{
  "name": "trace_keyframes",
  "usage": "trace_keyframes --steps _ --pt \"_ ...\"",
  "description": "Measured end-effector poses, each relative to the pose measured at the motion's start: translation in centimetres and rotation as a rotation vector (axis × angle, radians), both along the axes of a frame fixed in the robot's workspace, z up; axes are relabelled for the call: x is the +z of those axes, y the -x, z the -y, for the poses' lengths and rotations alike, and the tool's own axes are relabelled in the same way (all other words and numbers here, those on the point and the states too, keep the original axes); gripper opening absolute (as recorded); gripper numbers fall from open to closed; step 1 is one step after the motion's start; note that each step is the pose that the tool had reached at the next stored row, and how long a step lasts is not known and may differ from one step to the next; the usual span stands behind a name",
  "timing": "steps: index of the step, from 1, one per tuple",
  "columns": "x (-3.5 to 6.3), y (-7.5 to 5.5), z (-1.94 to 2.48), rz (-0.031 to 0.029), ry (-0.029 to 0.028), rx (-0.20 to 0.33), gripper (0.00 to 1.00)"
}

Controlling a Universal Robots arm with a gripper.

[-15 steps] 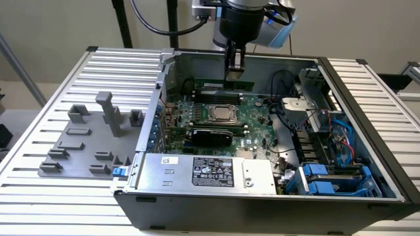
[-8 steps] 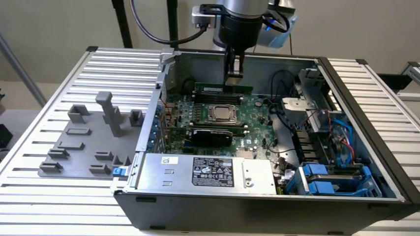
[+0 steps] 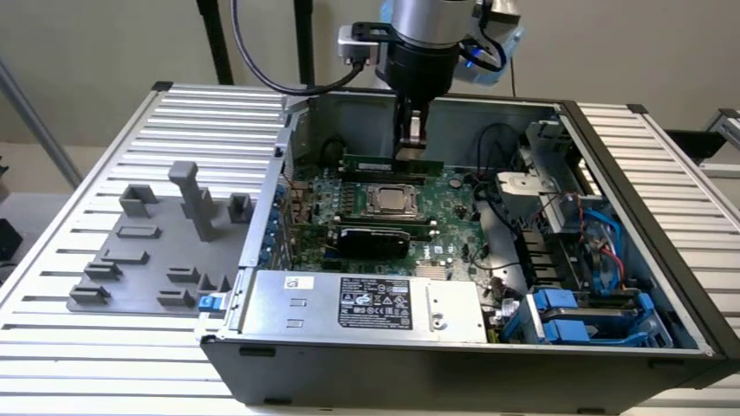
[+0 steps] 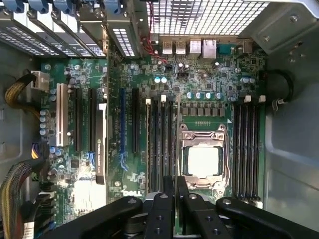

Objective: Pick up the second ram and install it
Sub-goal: 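Insert the second ram into the second slot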

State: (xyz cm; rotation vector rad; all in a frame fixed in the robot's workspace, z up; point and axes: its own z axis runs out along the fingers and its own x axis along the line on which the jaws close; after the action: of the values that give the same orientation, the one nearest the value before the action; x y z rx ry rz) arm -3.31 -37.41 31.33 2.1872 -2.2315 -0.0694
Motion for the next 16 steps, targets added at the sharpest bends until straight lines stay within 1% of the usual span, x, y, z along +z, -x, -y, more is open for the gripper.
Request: trace_keyframes --steps 3,9,16 --pt "-0.56 0.0 0.14 0.0000 -0.0009 0.001 0.00" --pt "-1.62 -0.1 0.44 0.0001 -0.0009 0.009 0.00" --pt "-2.71 -0.2 0.89 0.0022 -0.0009 0.018 0.00"
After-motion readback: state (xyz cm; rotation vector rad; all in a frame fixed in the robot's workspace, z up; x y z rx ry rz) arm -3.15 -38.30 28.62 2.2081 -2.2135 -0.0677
